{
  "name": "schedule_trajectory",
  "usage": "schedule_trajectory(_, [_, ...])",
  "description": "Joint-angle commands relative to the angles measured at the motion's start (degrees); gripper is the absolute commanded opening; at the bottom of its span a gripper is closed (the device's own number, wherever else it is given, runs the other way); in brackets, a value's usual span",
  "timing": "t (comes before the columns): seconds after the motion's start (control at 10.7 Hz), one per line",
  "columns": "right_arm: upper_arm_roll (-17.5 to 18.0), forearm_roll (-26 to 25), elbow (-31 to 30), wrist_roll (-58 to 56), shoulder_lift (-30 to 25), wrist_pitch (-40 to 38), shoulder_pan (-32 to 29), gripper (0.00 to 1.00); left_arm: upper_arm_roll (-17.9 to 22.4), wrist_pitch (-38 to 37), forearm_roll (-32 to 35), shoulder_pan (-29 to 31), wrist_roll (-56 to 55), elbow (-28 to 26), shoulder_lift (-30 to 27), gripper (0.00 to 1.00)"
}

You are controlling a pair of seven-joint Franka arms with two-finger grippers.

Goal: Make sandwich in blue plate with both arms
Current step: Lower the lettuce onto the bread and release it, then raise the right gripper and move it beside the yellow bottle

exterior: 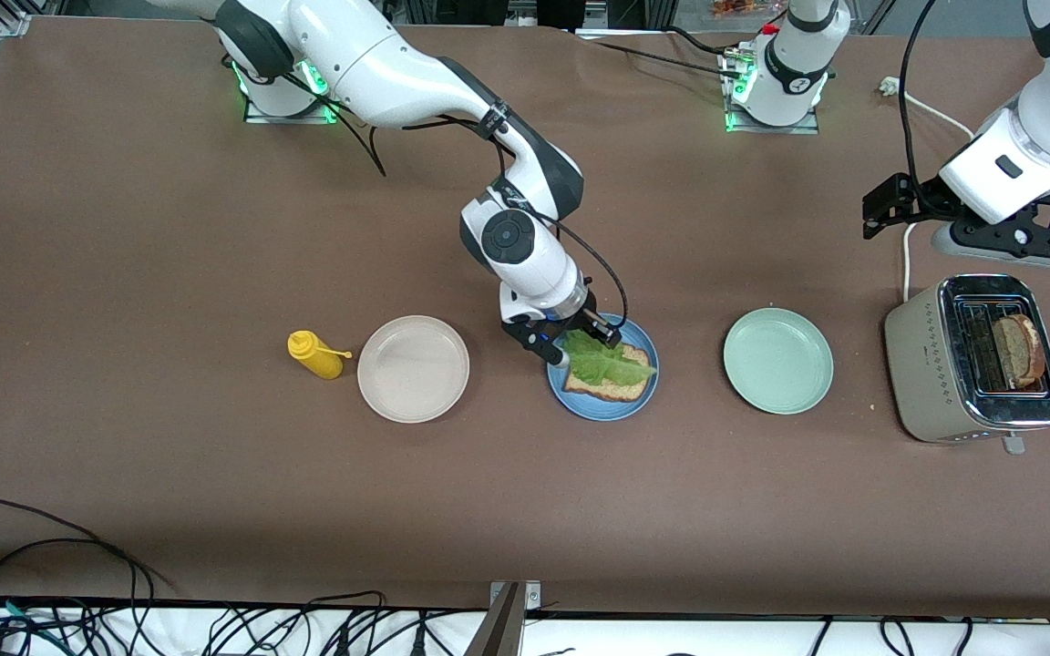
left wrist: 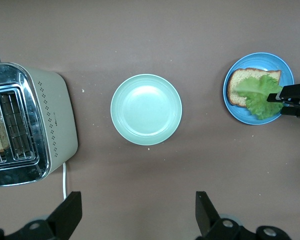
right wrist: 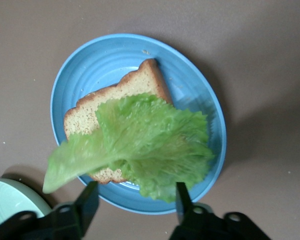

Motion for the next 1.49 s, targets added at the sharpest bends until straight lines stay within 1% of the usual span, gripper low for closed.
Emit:
schedule_trajectory(0.0, [-0.28, 0.55, 2.57, -3.52, 0.85, -0.73, -0.01, 1.0, -0.09, -1.06, 0.83, 0.15, -0.38, 1.63, 0.71, 1.0])
schedule_trajectory(0.19, [-1.15, 0.55, 0.04, -5.52, -2.29, -3.35, 0.07, 1.0, -0.09, -1.06, 0.83, 0.15, -0.2, 1.63, 0.79, 1.0])
schedule_trajectory(0.28, [-1.33, 0.64, -3.02, -7.89, -5.36, -4.76, -0.36, 1.0, -0.09, -1.06, 0.83, 0.15, -0.2, 1.63, 0.79, 1.0])
schedule_trajectory(0.37, [-1.33, 0.55, -7.84, -10.44, -9.65, -5.39, -1.58, 1.0, 0.0, -1.06, 0.83, 0.24, -0.11, 1.63, 0.88, 1.0])
schedule_trajectory(0.47, [-1.33, 0.73, -12.5, -14.9, -13.96, -7.48, -3.51, 1.0, 0.0, -1.15, 0.83, 0.24, -0.11, 1.63, 0.88, 1.0])
schedule_trajectory(0.56, [-1.33, 0.99, -15.42, -20.6, -17.83, -11.76, -5.88, 1.0, 0.0, -1.06, 0.83, 0.24, -0.11, 1.63, 0.88, 1.0])
schedule_trajectory(0.74, [-1.33, 1.17, -19.21, -32.2, -24.26, -20.47, -11.06, 1.0, 0.0, -1.15, 0.83, 0.24, -0.11, 1.63, 0.88, 1.0])
schedule_trajectory(0.84, [-1.33, 1.25, -21.66, -37.57, -26.98, -22.68, -13.53, 1.0, 0.0, -1.15, 0.83, 0.24, -0.11, 1.63, 0.88, 1.0])
schedule_trajectory(1.21, [-1.24, 0.91, -33.0, -51.03, -36.57, -23.32, -19.16, 1.0, 0.0, -1.15, 0.83, 0.24, -0.11, 1.63, 0.88, 1.0])
schedule_trajectory(1.4, [-1.33, 0.29, -35.13, -58.33, -40.09, -26.9, -22.23, 1.0, 0.0, -1.15, 0.83, 0.24, -0.11, 1.63, 0.88, 1.0])
